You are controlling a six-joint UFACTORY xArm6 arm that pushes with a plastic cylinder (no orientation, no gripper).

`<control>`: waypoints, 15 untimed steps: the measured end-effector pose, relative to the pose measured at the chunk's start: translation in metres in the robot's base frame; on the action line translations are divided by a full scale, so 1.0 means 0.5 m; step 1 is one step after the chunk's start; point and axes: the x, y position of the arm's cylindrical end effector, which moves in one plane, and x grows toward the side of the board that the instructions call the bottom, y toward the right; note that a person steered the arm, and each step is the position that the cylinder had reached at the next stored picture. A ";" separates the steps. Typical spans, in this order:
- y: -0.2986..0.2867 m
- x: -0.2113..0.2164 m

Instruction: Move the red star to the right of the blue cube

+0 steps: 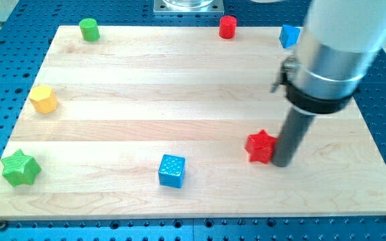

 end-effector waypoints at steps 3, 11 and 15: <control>-0.118 -0.083; -0.307 -0.049; -0.374 -0.098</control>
